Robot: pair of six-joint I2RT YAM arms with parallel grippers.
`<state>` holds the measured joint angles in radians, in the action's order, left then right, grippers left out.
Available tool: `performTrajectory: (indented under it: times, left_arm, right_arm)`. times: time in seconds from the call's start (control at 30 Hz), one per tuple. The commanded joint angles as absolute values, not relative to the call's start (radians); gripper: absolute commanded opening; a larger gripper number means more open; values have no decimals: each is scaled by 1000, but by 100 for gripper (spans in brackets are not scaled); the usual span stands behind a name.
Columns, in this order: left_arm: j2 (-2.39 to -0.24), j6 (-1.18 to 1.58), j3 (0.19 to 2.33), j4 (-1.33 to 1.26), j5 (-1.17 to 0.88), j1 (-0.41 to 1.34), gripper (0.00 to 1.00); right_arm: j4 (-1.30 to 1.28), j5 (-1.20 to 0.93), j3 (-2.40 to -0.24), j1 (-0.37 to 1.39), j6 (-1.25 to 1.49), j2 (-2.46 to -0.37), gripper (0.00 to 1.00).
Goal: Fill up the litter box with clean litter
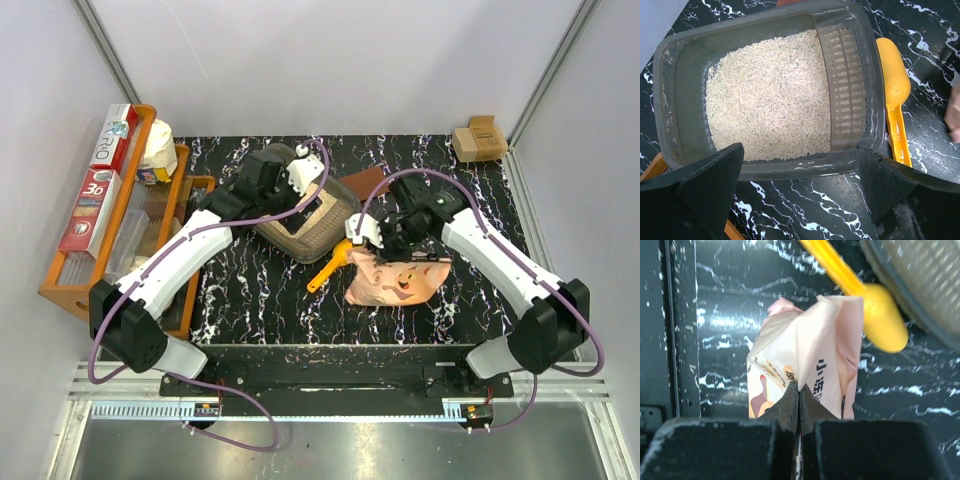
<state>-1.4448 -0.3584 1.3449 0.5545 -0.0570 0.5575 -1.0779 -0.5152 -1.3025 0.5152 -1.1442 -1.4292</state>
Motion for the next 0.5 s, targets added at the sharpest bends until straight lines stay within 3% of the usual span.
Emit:
performTrajectory:
  times: [0.0,0.2,0.27,0.47]
  left_arm:
    - [-1388,-342,1322,508,-51,555,99]
    - [-1390,-336,1341,525,-190,555,99]
    - [-1391,-353,1348,558,-324,555,99]
    - [-1338,-502,1241,508,-587,564,99]
  right_arm:
    - [-968,-653,-1416,548,-1066,-1451,0]
    - [-1031,-695,-1480,549,-1048,-1517,0]
    - [-1026,-663,-1489,548,-1017,-1513,29]
    - [-876,-546,-1442,474,-715,-1373,62]
